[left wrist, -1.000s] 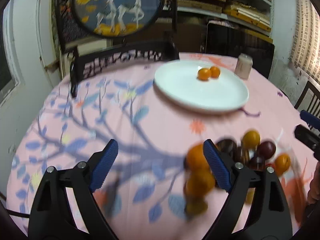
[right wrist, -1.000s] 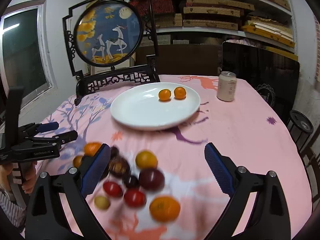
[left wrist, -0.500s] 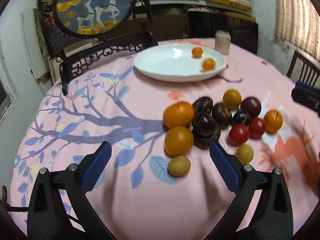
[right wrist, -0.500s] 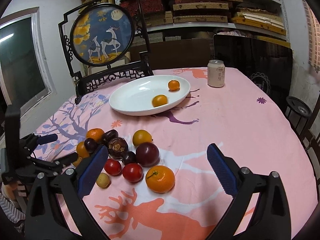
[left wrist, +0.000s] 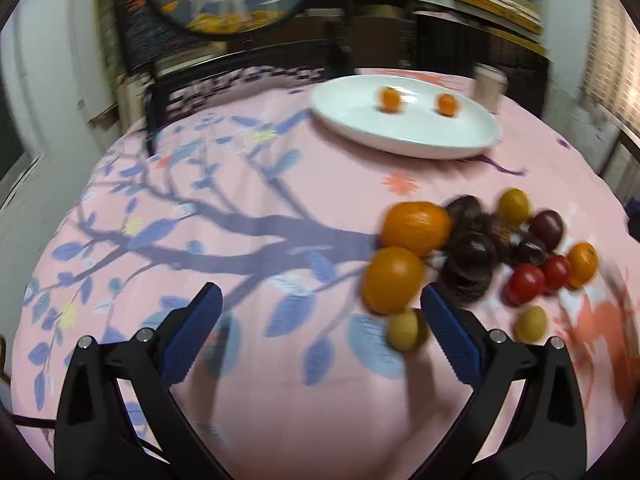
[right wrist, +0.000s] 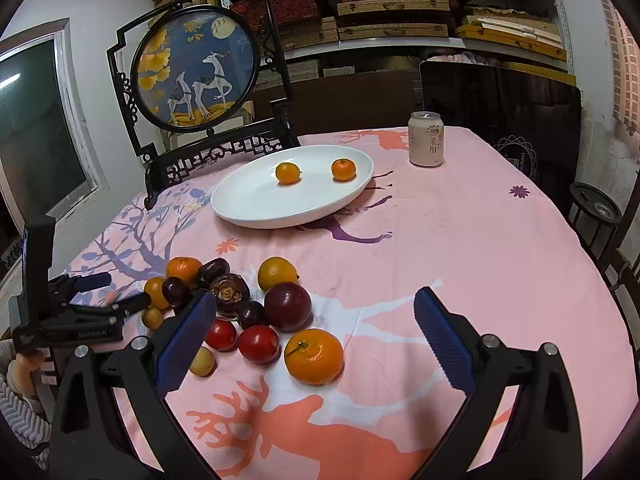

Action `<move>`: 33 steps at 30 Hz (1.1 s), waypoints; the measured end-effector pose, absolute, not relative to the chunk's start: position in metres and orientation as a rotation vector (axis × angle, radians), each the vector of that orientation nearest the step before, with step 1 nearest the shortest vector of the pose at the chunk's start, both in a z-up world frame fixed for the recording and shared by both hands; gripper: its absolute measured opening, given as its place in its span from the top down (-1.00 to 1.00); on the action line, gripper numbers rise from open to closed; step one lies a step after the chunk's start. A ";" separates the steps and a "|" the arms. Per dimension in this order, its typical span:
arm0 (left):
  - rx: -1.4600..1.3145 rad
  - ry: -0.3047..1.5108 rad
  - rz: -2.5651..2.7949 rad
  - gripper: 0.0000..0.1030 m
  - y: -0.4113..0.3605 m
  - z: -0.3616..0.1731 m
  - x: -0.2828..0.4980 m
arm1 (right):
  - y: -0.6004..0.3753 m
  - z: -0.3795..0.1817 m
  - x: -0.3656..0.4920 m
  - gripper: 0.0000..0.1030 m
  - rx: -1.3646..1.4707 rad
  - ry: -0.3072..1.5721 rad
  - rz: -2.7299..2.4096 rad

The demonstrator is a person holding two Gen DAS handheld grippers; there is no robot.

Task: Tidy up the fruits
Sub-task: 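Grasp another orange with the left tool while the right tool grasps a tangerine, then carry both oranges onto the white plate and open both tools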

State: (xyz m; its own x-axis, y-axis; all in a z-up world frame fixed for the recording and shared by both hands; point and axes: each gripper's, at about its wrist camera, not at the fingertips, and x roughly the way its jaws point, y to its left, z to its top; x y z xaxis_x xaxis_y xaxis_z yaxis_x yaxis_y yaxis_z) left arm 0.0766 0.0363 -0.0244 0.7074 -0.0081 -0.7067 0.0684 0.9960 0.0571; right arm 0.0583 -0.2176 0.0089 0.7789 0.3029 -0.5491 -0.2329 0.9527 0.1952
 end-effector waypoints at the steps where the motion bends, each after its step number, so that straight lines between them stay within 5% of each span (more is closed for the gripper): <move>1: 0.133 0.764 -0.058 -0.96 0.026 -0.024 0.074 | -0.218 0.008 0.059 -0.93 0.121 0.617 0.291; 6: 0.188 0.772 -0.092 -0.90 0.015 -0.028 0.079 | -0.219 0.006 0.062 -0.93 0.141 0.638 0.294; 10: 0.069 0.811 -0.140 -0.24 0.033 -0.029 0.090 | -0.221 0.004 0.064 -0.93 0.161 0.651 0.298; 15: 0.052 0.834 -0.199 0.32 0.028 -0.034 0.098 | -0.223 0.000 0.067 -0.93 0.189 0.680 0.323; 22: 0.058 0.833 -0.207 0.33 0.025 -0.034 0.093 | -0.223 -0.003 0.070 -0.69 0.212 0.707 0.358; 27: 0.049 0.833 -0.185 0.32 0.029 -0.034 0.091 | -0.235 -0.026 0.086 -0.10 0.293 0.856 0.352; 33: 0.053 0.835 -0.176 0.32 0.029 -0.034 0.091 | -0.222 -0.033 0.081 -0.09 0.236 0.888 0.384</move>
